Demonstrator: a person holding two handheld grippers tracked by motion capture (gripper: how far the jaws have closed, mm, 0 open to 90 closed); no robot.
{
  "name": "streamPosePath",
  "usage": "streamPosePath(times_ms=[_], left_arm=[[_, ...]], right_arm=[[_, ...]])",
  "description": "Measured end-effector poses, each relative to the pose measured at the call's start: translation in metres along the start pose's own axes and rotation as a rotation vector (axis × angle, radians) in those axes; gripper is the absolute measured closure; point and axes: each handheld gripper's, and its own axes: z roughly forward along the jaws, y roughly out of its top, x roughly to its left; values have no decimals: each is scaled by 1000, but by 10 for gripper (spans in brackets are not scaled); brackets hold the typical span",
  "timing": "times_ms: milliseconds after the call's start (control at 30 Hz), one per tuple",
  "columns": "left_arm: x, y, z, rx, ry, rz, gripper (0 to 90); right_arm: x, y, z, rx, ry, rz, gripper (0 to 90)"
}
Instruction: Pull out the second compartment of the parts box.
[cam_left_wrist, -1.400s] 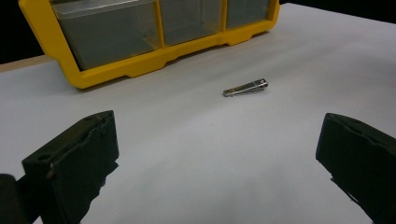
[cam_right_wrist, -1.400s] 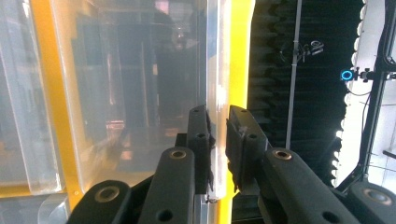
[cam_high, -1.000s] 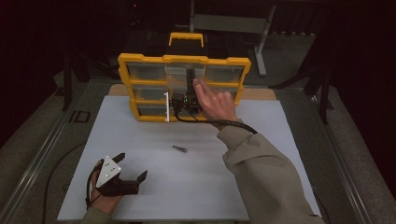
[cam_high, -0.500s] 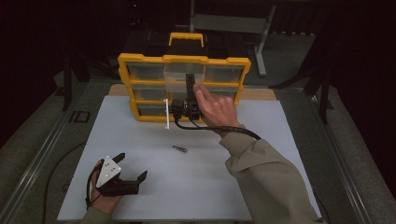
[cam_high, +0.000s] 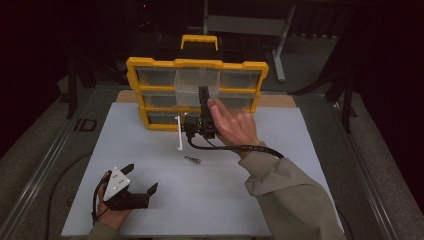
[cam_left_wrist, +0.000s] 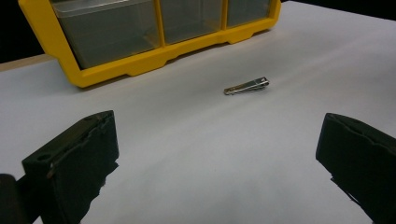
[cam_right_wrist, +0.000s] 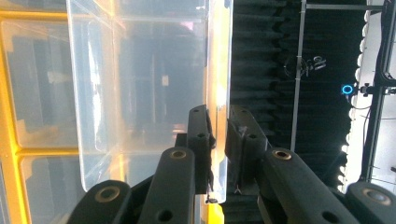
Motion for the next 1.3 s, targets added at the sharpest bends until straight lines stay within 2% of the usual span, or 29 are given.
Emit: streamPosePath(times_ms=[500,700,867,900,933,967,1033,1100,1200,1233,1300], left_arm=[[0,0,0,1,0,0,0],[0,0,0,2,1,0,0],[0,0,0,1,0,-2,0],[0,0,0,2,1,0,0],[0,0,0,2,1,0,0],[0,0,0,3,1,-1,0],[1,0,0,5,1,-1,0],[0,0,0,6,1,-2,0],[0,0,0,4,0,-2,0],[0,0,0,3,1,-3,0],[0,0,0,3,1,-3,0]], right_arm=[[3,-3,-6,-5,-5,1,791],[2,-4,-6,-11,3,17,773],[3,-5,-8,-25,9,31,692],[3,-6,-9,-31,18,57,612],[3,-6,-9,-31,18,57,612],[4,-6,-10,-34,1,70,544],[3,-7,-11,-38,11,89,482],[3,-7,-12,-41,27,110,463],[6,-7,-15,-38,17,128,357],[8,-7,-15,-36,10,135,285],[11,-6,-17,-24,-1,140,206]])
